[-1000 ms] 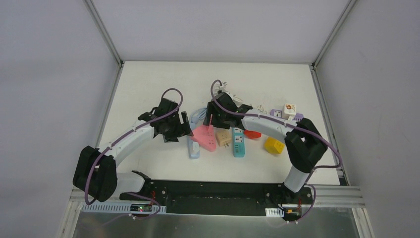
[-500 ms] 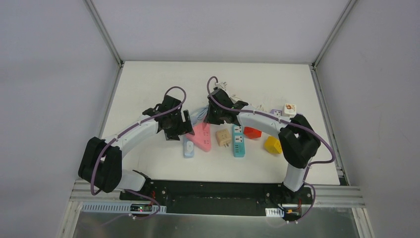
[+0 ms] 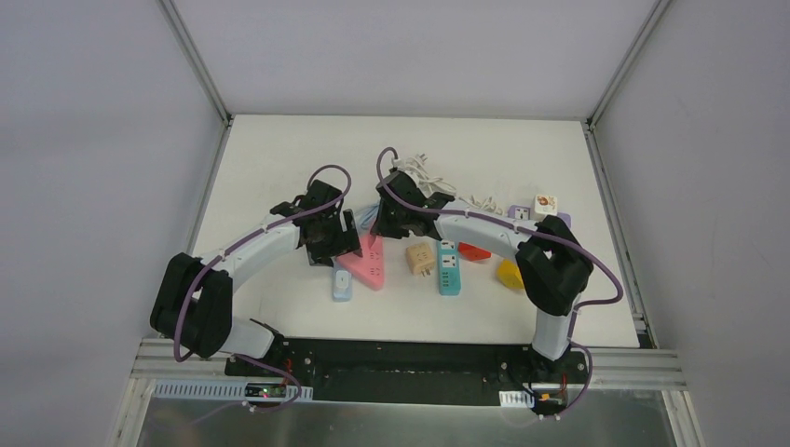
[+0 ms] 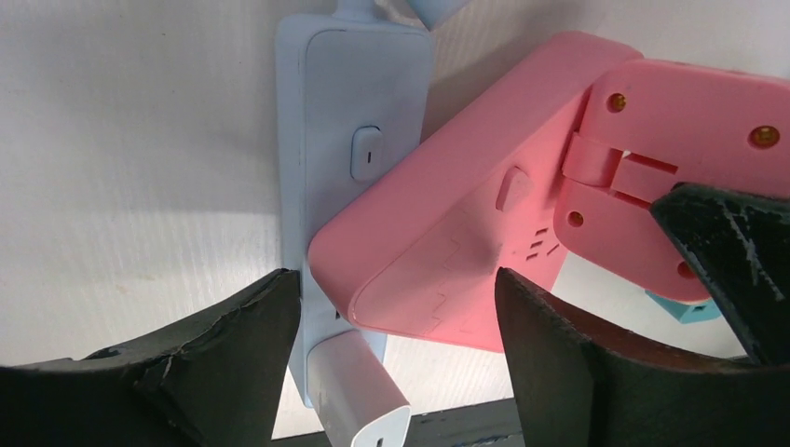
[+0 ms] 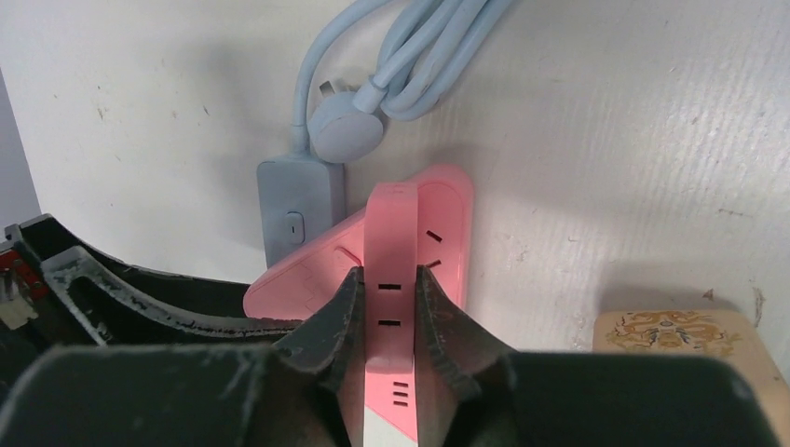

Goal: Pull the plug off the socket

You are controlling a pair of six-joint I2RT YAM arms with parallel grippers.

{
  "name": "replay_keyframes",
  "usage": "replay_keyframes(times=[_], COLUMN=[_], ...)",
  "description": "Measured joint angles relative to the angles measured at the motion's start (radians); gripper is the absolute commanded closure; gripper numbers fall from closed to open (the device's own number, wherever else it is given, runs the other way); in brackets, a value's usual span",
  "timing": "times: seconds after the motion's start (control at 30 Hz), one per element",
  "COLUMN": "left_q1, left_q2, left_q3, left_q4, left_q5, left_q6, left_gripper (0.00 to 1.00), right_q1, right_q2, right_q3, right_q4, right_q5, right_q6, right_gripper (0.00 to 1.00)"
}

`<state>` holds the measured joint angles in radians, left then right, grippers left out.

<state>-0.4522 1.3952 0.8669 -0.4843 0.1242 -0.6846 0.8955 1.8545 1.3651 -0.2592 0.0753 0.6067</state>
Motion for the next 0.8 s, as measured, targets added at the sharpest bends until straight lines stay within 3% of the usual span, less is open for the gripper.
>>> replay_keyframes(times=[0.27, 0.47, 0.8], left_q1=[0.000, 0.000, 0.000], left_q2=[0.013, 0.013, 0.009], left_q3=[-0.012, -0.014, -0.016], left_q4=[0.003, 0.003, -0.021], left_q5=[-0.027, -0.039, -0.074], left_q6=[0.010, 0.020, 0.023], left_gripper=[0.25, 0.34, 0.45], right_q1=[-0.007, -0.032, 0.016], right_q2=[-0.002, -0.007, 0.008], right_q3=[-0.014, -0.043, 0.010], right_q4=[0.018, 0.058, -0.016], right_q5=[-0.028, -0.096, 0.018], right_q6=[0.005, 0.004, -0.039], right_gripper=[1.00, 1.00, 1.00])
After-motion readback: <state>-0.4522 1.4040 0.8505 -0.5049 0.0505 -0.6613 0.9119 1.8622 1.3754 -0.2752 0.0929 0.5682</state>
